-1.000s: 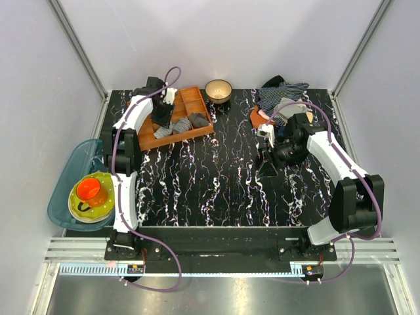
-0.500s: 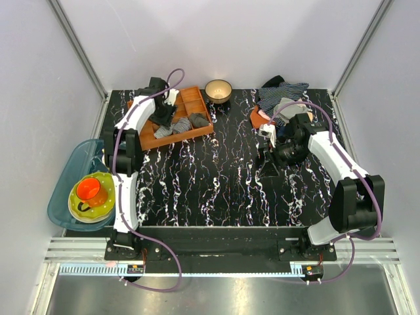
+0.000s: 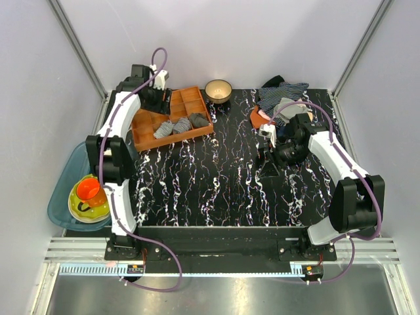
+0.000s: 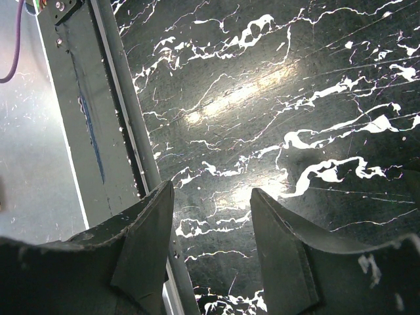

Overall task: Roll the underwear
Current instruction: Reset both arms

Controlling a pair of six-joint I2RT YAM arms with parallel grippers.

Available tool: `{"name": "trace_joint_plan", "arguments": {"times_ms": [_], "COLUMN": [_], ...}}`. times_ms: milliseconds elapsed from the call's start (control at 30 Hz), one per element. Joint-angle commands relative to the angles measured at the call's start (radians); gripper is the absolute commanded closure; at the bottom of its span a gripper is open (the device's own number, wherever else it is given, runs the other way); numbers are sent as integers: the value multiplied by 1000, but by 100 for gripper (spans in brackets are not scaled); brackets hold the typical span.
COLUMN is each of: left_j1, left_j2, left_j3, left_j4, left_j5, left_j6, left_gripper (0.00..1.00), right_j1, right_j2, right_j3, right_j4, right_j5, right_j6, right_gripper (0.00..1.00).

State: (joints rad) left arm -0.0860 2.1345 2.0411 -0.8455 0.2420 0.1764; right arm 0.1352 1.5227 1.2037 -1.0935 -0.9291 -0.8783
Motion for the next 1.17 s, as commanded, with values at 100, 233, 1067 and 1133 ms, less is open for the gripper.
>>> {"name": "trace_joint_plan", "arguments": {"times_ms": [100,233,1067,1133], "left_j1": [23,38,92,91], "left_j2": [-359,-565,-1559,-1541], "left_j3": [-311,-528,-1405,-1392], "left_j4": [264,390,735,714], "left_j5": [89,144,267,276], "left_j6": [-67,-126,-420,-420], "left_gripper": [1,1,1,1], "right_j1": [-11,-17,-74,-95], "right_j2": [-39,-114,-449,-449], "right_j3": [25,25,-78,-75], "right_j4": [26,137,739,728], "right_j5": [7,88,1023,1000], "right_j6": [-5,108,883,883], "right_gripper": [42,41,0,0]}}
